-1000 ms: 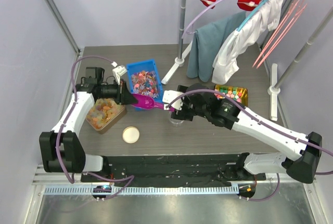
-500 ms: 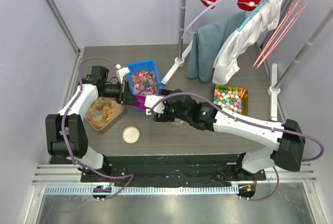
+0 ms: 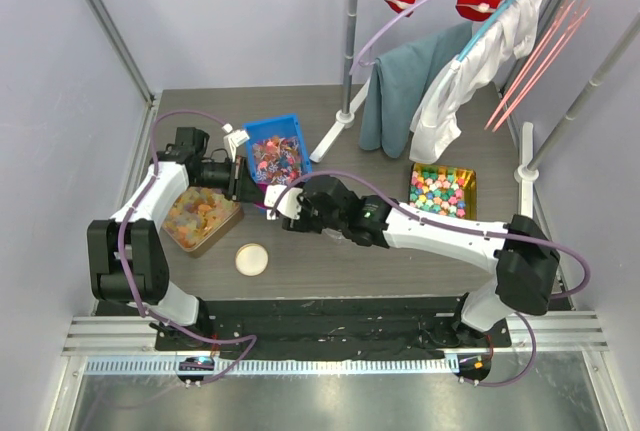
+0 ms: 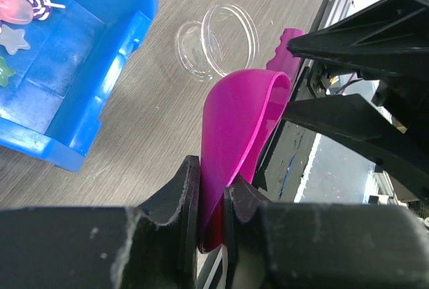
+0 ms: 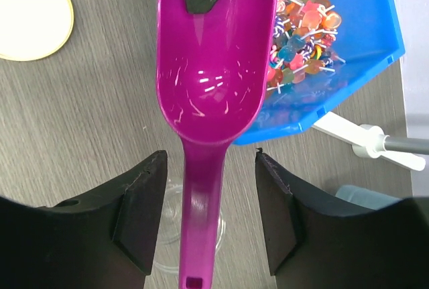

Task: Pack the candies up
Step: Adjust the spatula.

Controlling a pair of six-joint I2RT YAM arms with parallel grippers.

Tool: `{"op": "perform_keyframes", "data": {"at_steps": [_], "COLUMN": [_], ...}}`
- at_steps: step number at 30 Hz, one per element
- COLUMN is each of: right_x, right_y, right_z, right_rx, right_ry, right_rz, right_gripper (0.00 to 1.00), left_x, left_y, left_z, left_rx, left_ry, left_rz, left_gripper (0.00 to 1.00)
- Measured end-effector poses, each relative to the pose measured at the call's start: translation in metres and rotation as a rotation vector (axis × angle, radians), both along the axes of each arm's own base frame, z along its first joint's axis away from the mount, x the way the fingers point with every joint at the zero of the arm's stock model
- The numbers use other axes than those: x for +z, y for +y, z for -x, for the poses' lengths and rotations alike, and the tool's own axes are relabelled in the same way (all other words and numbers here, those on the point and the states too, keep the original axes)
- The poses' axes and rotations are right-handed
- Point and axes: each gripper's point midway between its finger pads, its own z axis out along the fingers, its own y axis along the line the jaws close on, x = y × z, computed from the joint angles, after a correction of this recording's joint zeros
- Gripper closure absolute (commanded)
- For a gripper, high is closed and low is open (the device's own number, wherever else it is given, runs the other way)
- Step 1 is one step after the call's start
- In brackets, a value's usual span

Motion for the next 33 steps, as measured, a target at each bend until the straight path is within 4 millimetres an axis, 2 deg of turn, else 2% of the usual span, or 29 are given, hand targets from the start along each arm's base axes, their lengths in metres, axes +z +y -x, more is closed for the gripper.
{"op": "perform_keyframes", "data": {"at_steps": [8,11,14,20,24,26,28,29,30,31,33], "right_x": [-0.008,-0.011,-0.014,-0.015,-0.016,-0.016,-0.015,-0.015,-0.015,-0.013,-0.011], "right_y": [0.010,0.012,0.012,0.012,0.011,0.012,0.012,0.012,0.012,0.013,0.015], "right_z": [-0.009,-0.013,-0.013,-0.014,-0.014,-0.014,-0.015,-0.015,-0.015,-0.016,-0.017], "right_rx": [-0.021,-0.029,-0.031,-0.036,-0.043,-0.043,-0.044,-0.045,-0.045,-0.046,-0.048], "right_ry": [-0.018,-0.028,-0.030,-0.033,-0.032,-0.033,-0.033,-0.033,-0.034,-0.039,-0.045], "right_rz": [-0.020,-0.019,-0.017,-0.016,-0.019,-0.022,-0.024,-0.025,-0.026,-0.034,-0.045], "right_gripper": [0.41,0.48,0.60,0.65,0.78,0.88,0.95,0.99,0.99,0.99,0.99], "left_x": [0.000,0.000,0.000,0.001,0.001,0.001,0.001,0.000,0.000,-0.001,-0.002], "left_y": [0.000,-0.001,0.000,0.002,0.003,0.003,0.003,0.003,0.003,0.003,0.002], "left_z": [0.001,0.002,0.002,0.000,0.000,0.000,0.000,0.000,-0.001,0.001,0.002], "left_rx": [-0.009,-0.015,-0.017,-0.015,-0.016,-0.016,-0.016,-0.017,-0.020,-0.023,-0.029], "left_ry": [-0.010,-0.010,-0.016,-0.026,-0.033,-0.034,-0.035,-0.037,-0.039,-0.033,-0.028], "left_rz": [0.003,0.007,0.007,0.010,0.008,0.008,0.008,0.007,0.006,0.009,0.012], "left_gripper": [1.00,1.00,1.00,1.00,0.98,0.87,0.71,0.68,0.63,0.51,0.45]}}
